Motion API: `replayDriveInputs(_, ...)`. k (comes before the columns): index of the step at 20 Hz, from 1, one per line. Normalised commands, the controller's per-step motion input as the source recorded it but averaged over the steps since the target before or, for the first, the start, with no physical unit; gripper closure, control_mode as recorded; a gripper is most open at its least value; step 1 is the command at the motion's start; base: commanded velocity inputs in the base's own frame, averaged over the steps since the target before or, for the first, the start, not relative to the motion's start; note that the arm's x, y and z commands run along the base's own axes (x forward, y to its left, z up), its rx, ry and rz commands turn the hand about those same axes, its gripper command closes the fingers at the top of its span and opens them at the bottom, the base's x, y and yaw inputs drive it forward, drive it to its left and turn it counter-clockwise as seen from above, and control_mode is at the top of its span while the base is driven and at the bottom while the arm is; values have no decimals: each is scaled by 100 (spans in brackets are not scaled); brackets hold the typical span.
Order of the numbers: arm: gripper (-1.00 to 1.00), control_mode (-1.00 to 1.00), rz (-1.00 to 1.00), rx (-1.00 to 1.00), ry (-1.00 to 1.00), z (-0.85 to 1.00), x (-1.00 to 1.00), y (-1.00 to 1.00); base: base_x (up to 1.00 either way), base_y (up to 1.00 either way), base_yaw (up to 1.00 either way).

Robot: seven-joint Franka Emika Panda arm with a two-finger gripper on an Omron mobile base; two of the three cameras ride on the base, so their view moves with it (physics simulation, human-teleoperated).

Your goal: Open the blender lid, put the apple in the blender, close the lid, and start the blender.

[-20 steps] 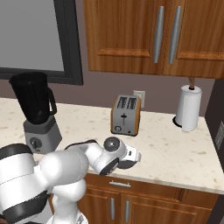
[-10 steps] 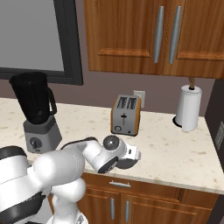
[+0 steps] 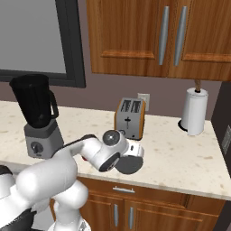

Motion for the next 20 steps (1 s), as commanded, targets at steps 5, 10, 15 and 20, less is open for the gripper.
replayDriveInputs(5, -100, -100, 2, 0, 2, 14, -8, 58, 0, 0, 0)
replayDriveInputs(10, -100, -100, 2, 0, 0, 8, -4, 82, 0, 0, 0)
replayDriveInputs(15, -100, -100, 4, 0, 0, 3, -1, 77, 0, 0, 0)
replayDriveInputs(20, -100, -100, 7, 0, 0, -1, 0, 72, 0, 0, 0)
